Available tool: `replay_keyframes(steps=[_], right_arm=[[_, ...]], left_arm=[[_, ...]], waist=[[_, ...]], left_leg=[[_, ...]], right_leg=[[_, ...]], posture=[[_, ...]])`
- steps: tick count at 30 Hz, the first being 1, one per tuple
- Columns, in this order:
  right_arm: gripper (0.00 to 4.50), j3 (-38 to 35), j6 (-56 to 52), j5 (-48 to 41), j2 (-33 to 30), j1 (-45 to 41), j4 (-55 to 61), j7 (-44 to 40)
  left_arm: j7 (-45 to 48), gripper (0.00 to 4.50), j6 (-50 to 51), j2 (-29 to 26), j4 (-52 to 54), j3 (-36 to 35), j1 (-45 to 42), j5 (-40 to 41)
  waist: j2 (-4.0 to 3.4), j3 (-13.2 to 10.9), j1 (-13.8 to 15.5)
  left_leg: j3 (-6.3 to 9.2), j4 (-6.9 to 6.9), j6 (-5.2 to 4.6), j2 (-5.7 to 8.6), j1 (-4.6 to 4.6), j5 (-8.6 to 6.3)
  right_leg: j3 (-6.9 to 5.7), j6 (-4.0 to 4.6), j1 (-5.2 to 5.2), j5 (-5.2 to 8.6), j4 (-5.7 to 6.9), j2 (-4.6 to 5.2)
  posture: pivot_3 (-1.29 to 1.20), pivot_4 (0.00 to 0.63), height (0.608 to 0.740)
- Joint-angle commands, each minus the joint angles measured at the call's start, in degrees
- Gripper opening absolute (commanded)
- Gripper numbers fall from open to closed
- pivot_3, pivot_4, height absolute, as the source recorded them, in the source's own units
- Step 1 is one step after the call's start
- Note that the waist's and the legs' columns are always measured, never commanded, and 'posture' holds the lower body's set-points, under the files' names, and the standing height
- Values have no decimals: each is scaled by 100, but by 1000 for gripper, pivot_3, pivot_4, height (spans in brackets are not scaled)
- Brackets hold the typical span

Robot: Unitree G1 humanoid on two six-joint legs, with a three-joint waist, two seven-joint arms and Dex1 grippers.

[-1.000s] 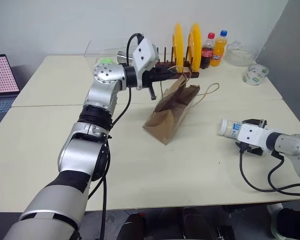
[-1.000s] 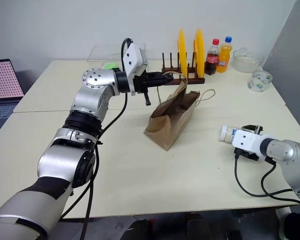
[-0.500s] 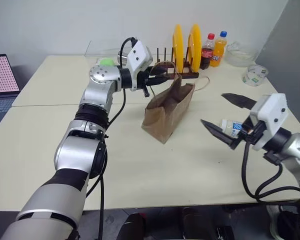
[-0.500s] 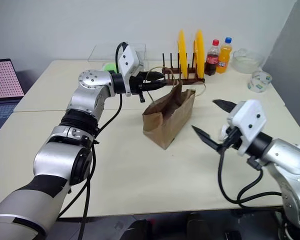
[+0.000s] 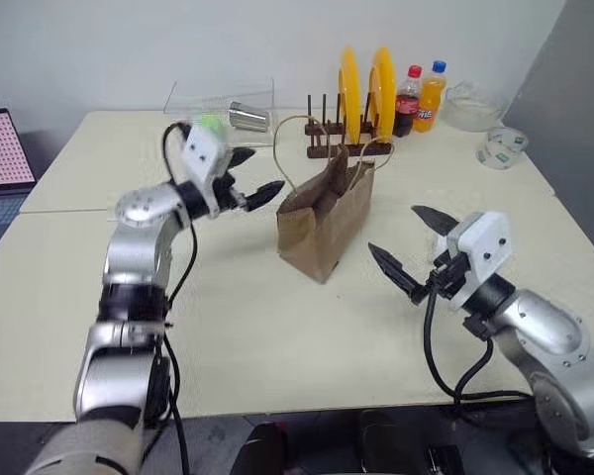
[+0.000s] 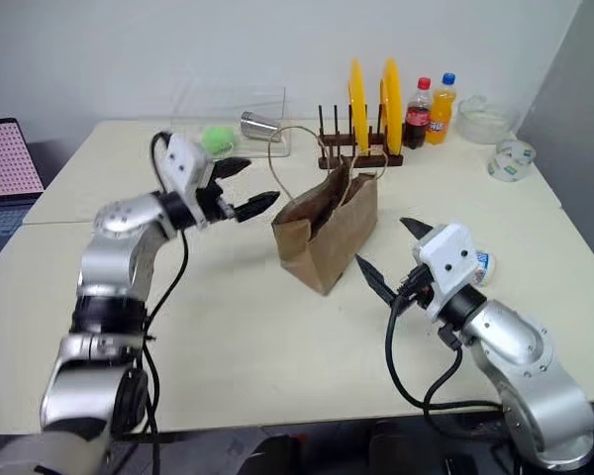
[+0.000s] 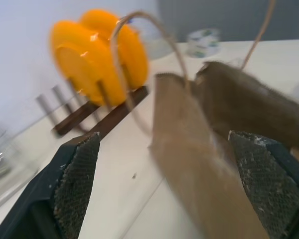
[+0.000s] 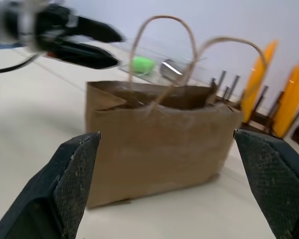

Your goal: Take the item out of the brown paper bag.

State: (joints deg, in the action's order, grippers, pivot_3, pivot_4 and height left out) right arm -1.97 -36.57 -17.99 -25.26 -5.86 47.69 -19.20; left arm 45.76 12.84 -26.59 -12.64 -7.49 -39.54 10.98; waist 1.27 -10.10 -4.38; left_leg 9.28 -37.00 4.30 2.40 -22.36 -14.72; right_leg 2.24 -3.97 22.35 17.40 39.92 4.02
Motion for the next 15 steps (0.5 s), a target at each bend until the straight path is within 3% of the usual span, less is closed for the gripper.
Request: replay_keyframes(steps=[1, 5, 7, 15], right_arm=[[4500, -34, 994, 761, 333, 426, 19, 609], [4500, 111, 1949, 1678, 641, 1343, -312, 1145], [4500, 106, 2419, 1652, 954, 1834, -494, 1249], [4500, -356, 3170, 1255, 1551, 2456, -783, 1283]], left_arm=[[-1131, 4328, 403, 210, 1477, -167, 749, -219], [-1568, 4328, 625, 439, 2564, 18, 2131, -316], [-1835, 4328, 475, 572, 2737, 107, 2629, -487], [-2497, 4328, 13, 1065, 2686, 30, 3092, -436]], waist=[[3, 2, 65], [2, 14, 142], [2, 13, 165], [-1, 16, 178]], left_leg=[[-2, 0, 0, 2, 0, 0], [-15, 8, 1, 10, 15, -1], [-20, 15, 1, 10, 25, -3], [-32, 15, -2, 10, 58, -5]], right_leg=[[3, 0, -1, 0, -1, 2], [11, -3, -7, -1, -7, 2], [14, -2, -10, -1, -9, 0], [19, 0, -36, -2, -9, -21]], posture=[[0, 150, 740], [0, 150, 740], [0, 150, 740], [0, 150, 740]])
